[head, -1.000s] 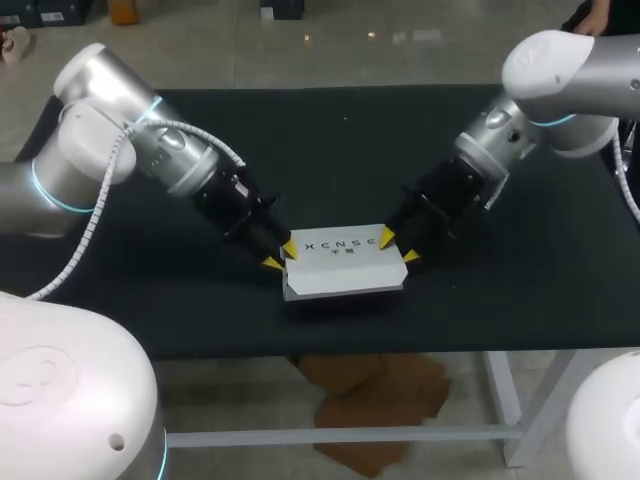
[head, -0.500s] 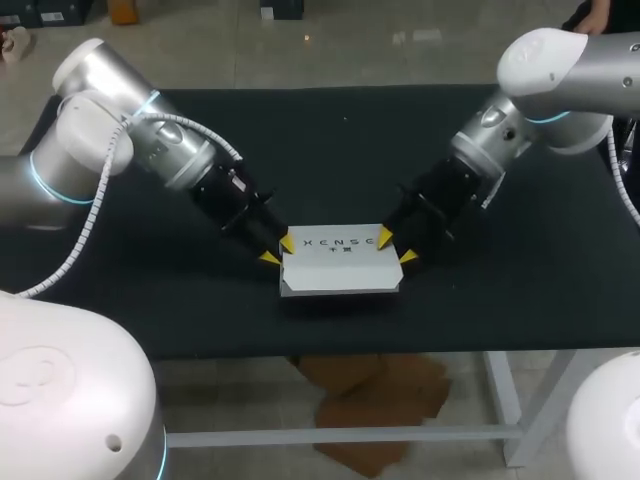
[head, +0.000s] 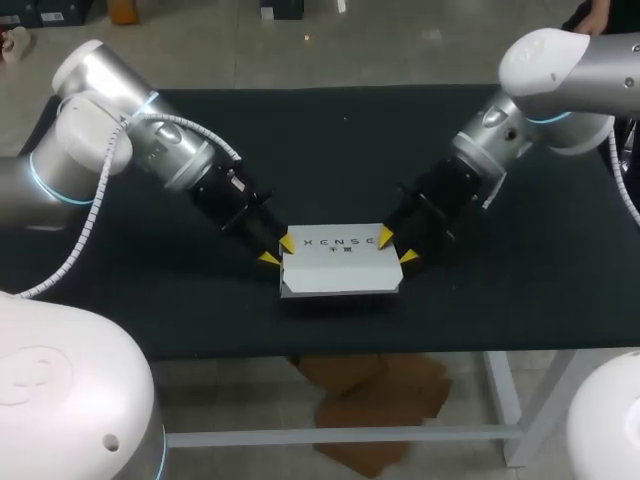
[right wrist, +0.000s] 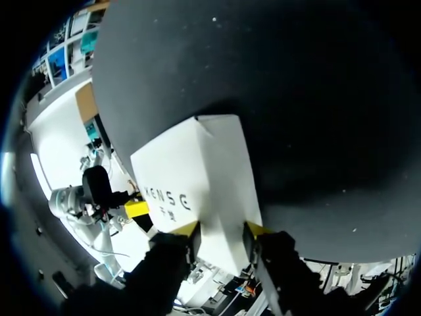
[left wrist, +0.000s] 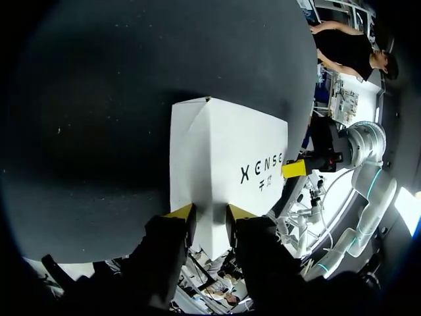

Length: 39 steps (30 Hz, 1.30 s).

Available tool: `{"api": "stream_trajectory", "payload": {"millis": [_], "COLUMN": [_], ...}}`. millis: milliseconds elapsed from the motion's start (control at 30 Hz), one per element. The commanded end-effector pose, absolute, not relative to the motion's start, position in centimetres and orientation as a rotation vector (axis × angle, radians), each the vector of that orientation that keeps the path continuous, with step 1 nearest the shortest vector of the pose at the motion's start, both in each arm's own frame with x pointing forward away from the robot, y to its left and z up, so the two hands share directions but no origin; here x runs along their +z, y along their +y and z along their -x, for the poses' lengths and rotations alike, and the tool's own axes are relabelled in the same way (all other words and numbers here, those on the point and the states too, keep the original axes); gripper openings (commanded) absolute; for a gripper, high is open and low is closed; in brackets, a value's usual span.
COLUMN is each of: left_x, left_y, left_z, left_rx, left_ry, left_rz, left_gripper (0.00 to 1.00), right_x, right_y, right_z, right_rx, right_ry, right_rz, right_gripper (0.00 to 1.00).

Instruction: Assemble the packaging by folding the flat box into shape, placing the metal phone stand inside, and closing the box properly

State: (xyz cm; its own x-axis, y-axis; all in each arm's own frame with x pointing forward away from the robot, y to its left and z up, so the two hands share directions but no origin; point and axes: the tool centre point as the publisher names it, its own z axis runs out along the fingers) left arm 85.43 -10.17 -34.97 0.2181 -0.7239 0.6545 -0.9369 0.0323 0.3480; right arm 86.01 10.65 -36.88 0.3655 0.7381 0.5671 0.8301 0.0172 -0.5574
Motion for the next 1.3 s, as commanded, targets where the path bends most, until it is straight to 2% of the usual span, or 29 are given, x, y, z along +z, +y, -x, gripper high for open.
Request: {"api": "stream_trajectory", "payload": {"millis": [33, 1300], "left_x": [-35.0, -34.3], "left_y": [-10.4, -10.5], "left_z": [-85.5, -85.1], "left_rx": [0.353, 0.286], "left_ry": [-1.556, -1.518], "left_rz": [-1.738, -1.766], "left_gripper": [0.33, 0.30], "right_x": [-36.9, -35.9], "right_y": [10.7, 10.6], "right_z": [-86.1, -86.9], "right_rx": [-0.127, -0.103], "right_ry": [-1.391, -1.369], "right_rz": [1.732, 1.683], "right_gripper": [0.46, 0.45]}}
